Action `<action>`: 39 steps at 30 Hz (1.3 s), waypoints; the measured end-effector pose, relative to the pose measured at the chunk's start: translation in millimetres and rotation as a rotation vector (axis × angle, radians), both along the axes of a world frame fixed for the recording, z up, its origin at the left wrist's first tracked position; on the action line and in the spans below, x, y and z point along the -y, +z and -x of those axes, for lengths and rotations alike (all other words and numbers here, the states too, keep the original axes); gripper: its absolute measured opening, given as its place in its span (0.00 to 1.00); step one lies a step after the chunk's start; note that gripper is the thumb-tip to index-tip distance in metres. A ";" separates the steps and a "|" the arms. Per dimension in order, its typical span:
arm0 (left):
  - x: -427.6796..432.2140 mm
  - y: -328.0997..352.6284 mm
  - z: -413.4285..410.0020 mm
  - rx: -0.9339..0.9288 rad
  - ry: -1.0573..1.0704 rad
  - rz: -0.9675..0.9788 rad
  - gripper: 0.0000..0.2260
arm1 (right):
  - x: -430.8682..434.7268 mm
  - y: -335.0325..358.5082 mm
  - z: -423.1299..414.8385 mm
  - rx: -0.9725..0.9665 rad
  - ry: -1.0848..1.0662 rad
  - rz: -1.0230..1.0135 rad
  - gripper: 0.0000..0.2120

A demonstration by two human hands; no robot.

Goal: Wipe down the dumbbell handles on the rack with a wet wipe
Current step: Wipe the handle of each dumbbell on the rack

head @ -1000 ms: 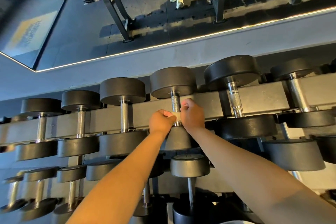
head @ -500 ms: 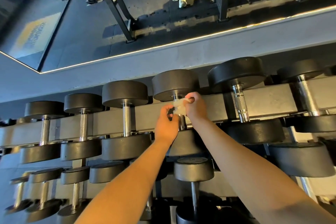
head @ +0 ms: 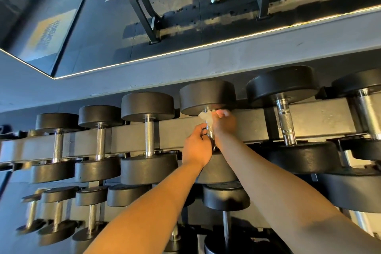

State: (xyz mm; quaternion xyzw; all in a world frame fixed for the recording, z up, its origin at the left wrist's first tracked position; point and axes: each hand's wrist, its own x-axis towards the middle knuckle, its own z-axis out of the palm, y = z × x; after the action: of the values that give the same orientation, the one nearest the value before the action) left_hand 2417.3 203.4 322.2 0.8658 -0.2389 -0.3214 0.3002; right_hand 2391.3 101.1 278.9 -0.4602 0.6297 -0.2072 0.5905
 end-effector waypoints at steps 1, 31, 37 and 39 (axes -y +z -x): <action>-0.3 0.5 0.7 -0.008 0.001 0.010 0.18 | 0.3 -2.7 3.0 -0.046 0.048 -0.057 0.08; -0.6 8.6 3.9 0.013 0.005 -0.062 0.15 | -8.4 -3.0 -3.1 0.002 0.225 -0.225 0.15; -0.5 9.1 2.3 0.019 0.032 -0.062 0.18 | 8.4 17.6 -15.0 -0.058 0.176 -0.118 0.18; 0.0 7.6 -0.7 -0.002 0.056 -0.062 0.20 | 5.2 17.2 -11.2 -0.083 0.253 -0.080 0.21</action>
State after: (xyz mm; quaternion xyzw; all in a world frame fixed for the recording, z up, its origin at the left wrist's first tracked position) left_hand 2418.0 203.4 329.8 0.8806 -0.2041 -0.3210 0.2824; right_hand 2402.5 96.0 296.0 -0.5202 0.5984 -0.0866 0.6032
